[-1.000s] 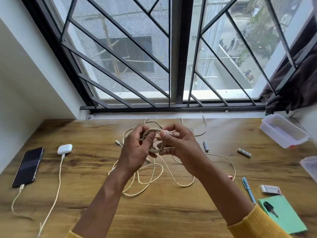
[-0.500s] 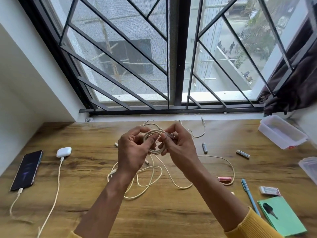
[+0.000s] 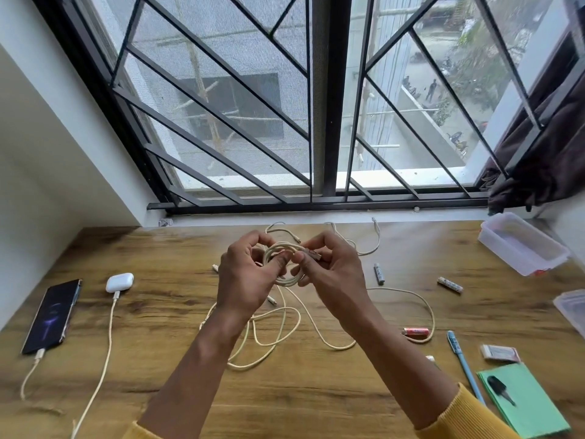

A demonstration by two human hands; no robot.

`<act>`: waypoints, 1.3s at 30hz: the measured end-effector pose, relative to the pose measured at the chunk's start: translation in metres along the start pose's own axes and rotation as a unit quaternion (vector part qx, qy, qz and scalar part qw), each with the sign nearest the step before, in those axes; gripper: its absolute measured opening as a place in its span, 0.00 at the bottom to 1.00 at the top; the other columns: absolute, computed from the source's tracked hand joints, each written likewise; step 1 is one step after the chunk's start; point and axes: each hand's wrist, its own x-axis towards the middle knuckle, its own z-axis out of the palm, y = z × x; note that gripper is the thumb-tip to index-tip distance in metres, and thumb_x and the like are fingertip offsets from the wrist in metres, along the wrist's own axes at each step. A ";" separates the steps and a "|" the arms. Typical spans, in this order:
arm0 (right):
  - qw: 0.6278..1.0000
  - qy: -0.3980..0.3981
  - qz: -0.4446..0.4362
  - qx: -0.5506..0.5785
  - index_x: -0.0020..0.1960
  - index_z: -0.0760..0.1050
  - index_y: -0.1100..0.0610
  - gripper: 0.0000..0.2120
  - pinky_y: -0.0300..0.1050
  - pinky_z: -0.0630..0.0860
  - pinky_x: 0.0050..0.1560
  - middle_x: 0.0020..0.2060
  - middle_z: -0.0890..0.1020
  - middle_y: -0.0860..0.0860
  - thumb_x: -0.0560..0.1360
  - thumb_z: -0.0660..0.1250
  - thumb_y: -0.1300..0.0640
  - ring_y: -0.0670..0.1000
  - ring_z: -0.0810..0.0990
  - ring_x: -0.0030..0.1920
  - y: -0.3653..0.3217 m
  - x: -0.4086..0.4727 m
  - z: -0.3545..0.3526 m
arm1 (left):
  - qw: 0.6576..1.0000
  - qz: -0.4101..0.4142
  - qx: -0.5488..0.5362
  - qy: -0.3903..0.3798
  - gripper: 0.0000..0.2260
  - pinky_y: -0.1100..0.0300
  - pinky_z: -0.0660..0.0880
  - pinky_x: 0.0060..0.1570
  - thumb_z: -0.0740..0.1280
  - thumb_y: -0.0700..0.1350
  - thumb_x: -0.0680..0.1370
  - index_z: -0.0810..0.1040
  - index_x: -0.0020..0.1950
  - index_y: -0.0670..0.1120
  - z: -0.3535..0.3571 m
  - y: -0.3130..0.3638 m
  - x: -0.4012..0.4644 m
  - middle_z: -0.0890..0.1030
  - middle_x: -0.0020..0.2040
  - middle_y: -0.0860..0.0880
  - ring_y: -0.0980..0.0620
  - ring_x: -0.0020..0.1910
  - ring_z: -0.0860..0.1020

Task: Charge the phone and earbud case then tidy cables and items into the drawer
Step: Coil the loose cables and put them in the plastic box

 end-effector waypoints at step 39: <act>0.997 -0.019 0.003 0.072 0.52 0.83 0.63 0.06 0.52 0.81 0.35 0.40 0.85 0.63 0.77 0.76 0.63 0.65 0.86 0.40 -0.012 0.005 -0.005 | 0.979 0.057 -0.150 -0.123 0.11 0.49 0.86 0.44 0.75 0.35 0.78 0.80 0.59 0.43 -0.014 0.004 0.008 0.87 0.48 0.43 0.42 0.47 0.87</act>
